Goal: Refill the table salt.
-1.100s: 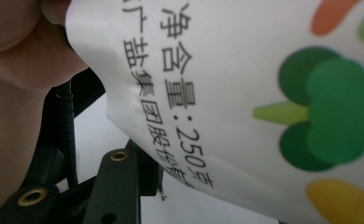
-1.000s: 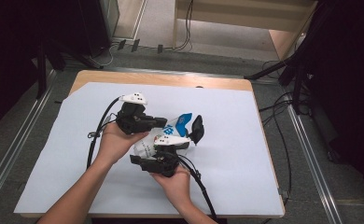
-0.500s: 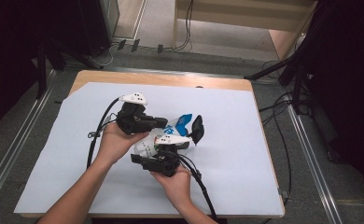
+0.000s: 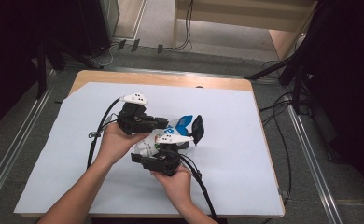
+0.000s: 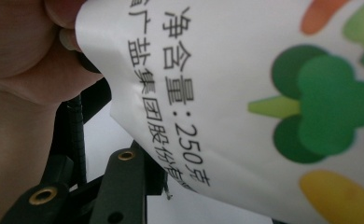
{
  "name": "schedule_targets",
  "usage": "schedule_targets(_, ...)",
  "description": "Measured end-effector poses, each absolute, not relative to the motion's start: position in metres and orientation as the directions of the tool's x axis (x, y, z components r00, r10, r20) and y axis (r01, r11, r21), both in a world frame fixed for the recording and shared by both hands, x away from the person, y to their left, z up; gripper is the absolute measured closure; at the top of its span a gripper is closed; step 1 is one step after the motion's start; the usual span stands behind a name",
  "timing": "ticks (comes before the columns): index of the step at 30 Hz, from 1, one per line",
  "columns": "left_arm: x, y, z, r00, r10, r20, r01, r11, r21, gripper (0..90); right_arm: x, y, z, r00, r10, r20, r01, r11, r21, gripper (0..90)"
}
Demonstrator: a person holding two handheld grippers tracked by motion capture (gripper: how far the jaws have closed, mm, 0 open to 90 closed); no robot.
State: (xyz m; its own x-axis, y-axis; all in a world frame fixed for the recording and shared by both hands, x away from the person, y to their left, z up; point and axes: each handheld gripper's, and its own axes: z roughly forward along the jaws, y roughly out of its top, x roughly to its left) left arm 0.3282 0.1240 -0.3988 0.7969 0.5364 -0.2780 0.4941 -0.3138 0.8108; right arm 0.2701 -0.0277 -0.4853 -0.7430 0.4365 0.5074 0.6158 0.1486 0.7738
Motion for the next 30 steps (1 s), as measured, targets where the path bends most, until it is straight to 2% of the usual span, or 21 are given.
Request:
schedule_targets(7, 0.3268, 0.1231, -0.3974, 0.791, 0.551, -0.267, 0.486, -0.300, 0.820, 89.4, 0.2706, -0.0276, -0.4847, -0.745, 0.434, 0.507, 0.615, 0.150, 0.774, 60.3)
schedule_targets(30, 0.3299, 0.1218, -0.3994, 0.799, 0.527, -0.290, 0.505, -0.326, 0.799, 87.8, 0.2722, -0.0294, -0.4846, -0.737, 0.433, 0.520, 0.625, 0.143, 0.767, 61.9)
